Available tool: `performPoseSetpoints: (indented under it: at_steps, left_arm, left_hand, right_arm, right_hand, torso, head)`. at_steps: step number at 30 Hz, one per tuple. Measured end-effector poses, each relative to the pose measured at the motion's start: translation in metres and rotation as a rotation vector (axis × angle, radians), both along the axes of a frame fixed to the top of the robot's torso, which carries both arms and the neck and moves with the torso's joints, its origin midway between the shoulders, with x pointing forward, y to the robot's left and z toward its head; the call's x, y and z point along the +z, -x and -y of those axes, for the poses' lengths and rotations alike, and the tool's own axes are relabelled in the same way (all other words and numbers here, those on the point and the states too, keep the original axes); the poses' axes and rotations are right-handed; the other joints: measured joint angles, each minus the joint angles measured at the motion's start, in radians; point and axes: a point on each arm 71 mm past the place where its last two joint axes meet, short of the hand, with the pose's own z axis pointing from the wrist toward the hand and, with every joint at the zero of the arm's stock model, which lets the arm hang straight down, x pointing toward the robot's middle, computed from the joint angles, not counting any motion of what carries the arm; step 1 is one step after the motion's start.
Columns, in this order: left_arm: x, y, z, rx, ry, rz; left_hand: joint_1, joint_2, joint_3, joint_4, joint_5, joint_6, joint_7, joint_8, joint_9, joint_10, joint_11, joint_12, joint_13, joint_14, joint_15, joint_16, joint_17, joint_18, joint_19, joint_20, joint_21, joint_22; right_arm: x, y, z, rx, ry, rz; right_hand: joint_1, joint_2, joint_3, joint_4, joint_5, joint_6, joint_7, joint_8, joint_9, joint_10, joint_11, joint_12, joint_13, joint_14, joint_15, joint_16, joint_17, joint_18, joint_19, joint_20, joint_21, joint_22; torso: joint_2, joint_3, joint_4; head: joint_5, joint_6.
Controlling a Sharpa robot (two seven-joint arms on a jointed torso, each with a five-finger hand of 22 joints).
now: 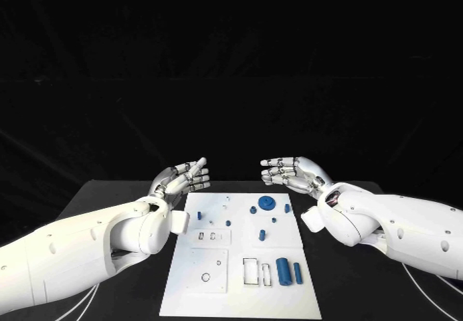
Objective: Assemble the parts on the task board
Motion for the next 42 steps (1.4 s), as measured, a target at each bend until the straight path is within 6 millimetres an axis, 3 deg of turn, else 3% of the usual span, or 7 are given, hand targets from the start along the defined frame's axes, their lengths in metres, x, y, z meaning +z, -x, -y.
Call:
performPoseSetpoints:
  at_steps: [10, 18, 19, 22, 30, 37, 42]
  left_arm:
    - [0.02, 0.012, -0.003, -0.106, 0.027, 0.033]
    - [0.041, 0.022, 0.002, -0.169, 0.04, 0.079]
    - [0.044, 0.023, 0.002, -0.174, 0.04, 0.087]
    - [0.05, 0.025, 0.001, -0.183, 0.039, 0.099]
    - [0.059, 0.03, 0.0, -0.197, 0.045, 0.111]
    - [0.065, 0.034, 0.002, -0.211, 0.052, 0.117]
    - [0.068, 0.036, 0.002, -0.215, 0.054, 0.121]
  left_hand:
    - [0.115, -0.011, -0.01, -0.031, 0.0, 0.207, 0.036, 0.037, 0.009, 0.233, -0.024, 0.024, 0.007, 0.221, -0.032, 0.026, 0.02, 0.015, 0.182, -0.01, 0.04, 0.001]
    - [0.184, -0.031, -0.024, -0.059, 0.0, 0.276, 0.052, 0.037, 0.001, 0.316, -0.037, 0.024, 0.007, 0.298, -0.046, 0.026, 0.027, 0.031, 0.25, -0.018, 0.044, -0.012]
    - [0.184, -0.031, -0.024, -0.059, 0.0, 0.276, 0.052, 0.037, 0.001, 0.316, -0.037, 0.023, 0.007, 0.298, -0.046, 0.024, 0.027, 0.031, 0.25, -0.018, 0.044, -0.012]
    - [0.184, -0.031, -0.024, -0.059, 0.0, 0.276, 0.052, 0.037, 0.001, 0.316, -0.037, 0.02, 0.007, 0.298, -0.046, 0.022, 0.027, 0.031, 0.25, -0.018, 0.044, -0.012]
    - [0.184, -0.031, -0.027, -0.062, 0.0, 0.276, 0.052, 0.037, 0.0, 0.316, -0.037, 0.018, 0.006, 0.298, -0.046, 0.02, 0.027, 0.031, 0.25, -0.018, 0.044, -0.013]
    - [0.184, -0.031, -0.036, -0.058, 0.0, 0.276, 0.052, 0.033, -0.005, 0.316, -0.037, 0.002, 0.002, 0.298, -0.046, 0.008, 0.027, 0.031, 0.25, -0.018, 0.044, -0.019]
    - [0.184, -0.031, -0.037, -0.057, 0.0, 0.276, 0.052, 0.029, -0.006, 0.316, -0.036, 0.002, 0.002, 0.298, -0.046, 0.005, 0.027, 0.031, 0.25, -0.018, 0.044, -0.02]
  right_arm:
    - [0.02, -0.01, 0.002, 0.09, 0.284, 0.177]
    - [0.035, -0.012, -0.009, 0.144, 0.528, 0.319]
    - [0.037, -0.012, -0.011, 0.148, 0.564, 0.337]
    - [0.04, -0.012, -0.016, 0.152, 0.654, 0.375]
    - [0.042, -0.015, -0.023, 0.135, 0.832, 0.443]
    - [0.041, -0.015, -0.033, 0.138, 0.938, 0.489]
    - [0.04, -0.016, -0.035, 0.137, 0.992, 0.502]
  right_hand:
    - [-0.019, -0.043, 0.086, -0.063, 0.0, 0.237, 0.047, 0.012, 0.005, 0.243, -0.057, -0.005, 0.004, 0.271, -0.067, 0.018, 0.012, 0.015, 0.172, -0.045, 0.124, 0.051]
    - [-0.045, -0.093, 0.099, -0.077, 0.064, 0.36, 0.0, 0.025, 0.016, 0.424, -0.117, 0.003, 0.026, 0.458, -0.132, 0.068, 0.06, 0.015, 0.282, -0.102, 0.245, 0.114]
    - [-0.06, -0.131, 0.093, -0.083, 0.08, 0.404, -0.022, 0.025, 0.021, 0.488, -0.144, 0.008, 0.042, 0.568, -0.168, 0.129, 0.114, 0.027, 0.343, -0.136, 0.32, 0.157]
    - [-0.079, -0.156, 0.079, -0.082, 0.096, 0.422, -0.035, 0.021, 0.024, 0.508, -0.158, 0.0, 0.057, 0.659, -0.195, 0.22, 0.192, 0.031, 0.406, -0.167, 0.4, 0.203]
    - [-0.079, -0.177, 0.084, -0.077, 0.106, 0.422, -0.035, 0.012, 0.031, 0.46, -0.158, -0.017, 0.071, 0.673, -0.203, 0.4, 0.343, 0.031, 0.459, -0.19, 0.504, 0.274]
    - [-0.099, -0.199, 0.095, -0.05, 0.145, 0.421, -0.036, -0.001, 0.036, 0.382, -0.15, -0.012, 0.086, 0.673, -0.203, 0.769, 0.711, 0.031, 0.515, -0.187, 0.65, 0.44]
    - [-0.092, -0.205, 0.098, -0.042, 0.145, 0.412, -0.035, -0.008, 0.039, 0.341, -0.143, 0.01, 0.096, 0.673, -0.203, 0.911, 0.852, 0.015, 0.565, -0.183, 0.747, 0.571]
  torso:
    - [0.042, 0.0042, -0.0024]
    - [0.088, 0.0092, 0.0065]
    - [0.093, 0.0098, 0.0072]
    - [0.109, 0.011, 0.0087]
    - [0.143, 0.0129, 0.0129]
    - [0.167, 0.0144, 0.0178]
    - [0.18, 0.0149, 0.0208]
  head:
    - [-0.006, 0.006]
    - [-0.02, 0.01]
    - [-0.02, 0.01]
    - [-0.022, 0.01]
    - [-0.026, 0.013]
    - [-0.032, 0.016]
    - [-0.033, 0.019]
